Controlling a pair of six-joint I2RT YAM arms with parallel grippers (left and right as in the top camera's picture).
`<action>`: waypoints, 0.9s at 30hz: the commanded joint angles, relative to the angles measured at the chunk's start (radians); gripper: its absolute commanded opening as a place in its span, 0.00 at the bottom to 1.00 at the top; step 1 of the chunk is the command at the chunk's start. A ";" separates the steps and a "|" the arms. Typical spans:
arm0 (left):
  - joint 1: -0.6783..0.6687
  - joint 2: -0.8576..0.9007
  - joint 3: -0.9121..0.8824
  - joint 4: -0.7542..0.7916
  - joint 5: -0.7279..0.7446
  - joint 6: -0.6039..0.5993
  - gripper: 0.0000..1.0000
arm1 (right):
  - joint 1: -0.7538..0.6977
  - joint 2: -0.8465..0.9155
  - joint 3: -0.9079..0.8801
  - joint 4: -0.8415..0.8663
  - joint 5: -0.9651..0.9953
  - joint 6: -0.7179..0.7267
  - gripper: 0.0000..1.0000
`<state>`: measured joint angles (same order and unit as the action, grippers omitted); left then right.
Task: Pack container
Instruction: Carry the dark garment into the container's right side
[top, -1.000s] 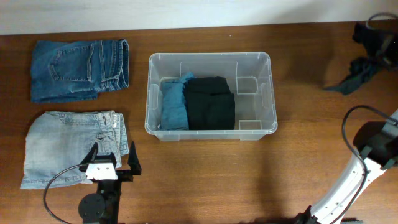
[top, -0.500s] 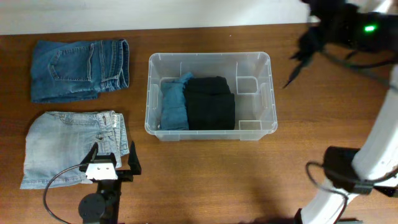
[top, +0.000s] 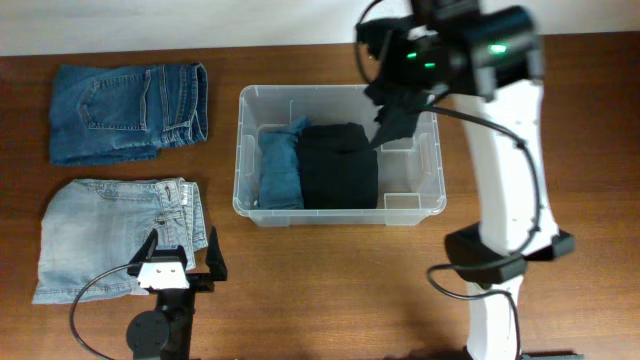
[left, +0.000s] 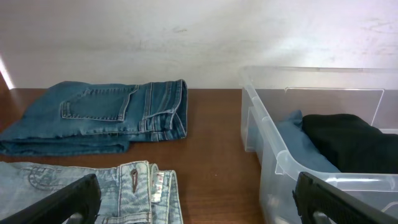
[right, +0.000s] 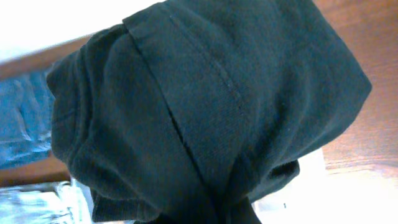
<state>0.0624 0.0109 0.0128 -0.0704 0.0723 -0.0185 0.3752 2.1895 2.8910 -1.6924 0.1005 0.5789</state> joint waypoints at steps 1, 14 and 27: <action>0.006 -0.005 -0.004 -0.002 0.011 0.012 0.99 | 0.032 0.075 -0.005 -0.006 0.079 0.043 0.04; 0.006 -0.005 -0.004 -0.002 0.011 0.012 0.99 | 0.044 0.140 -0.068 -0.006 0.010 0.009 0.04; 0.006 -0.005 -0.004 -0.002 0.011 0.012 0.99 | 0.043 0.140 -0.411 0.002 0.063 -0.005 0.04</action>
<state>0.0624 0.0109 0.0128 -0.0700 0.0723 -0.0185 0.4126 2.3367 2.5099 -1.6924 0.1169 0.5785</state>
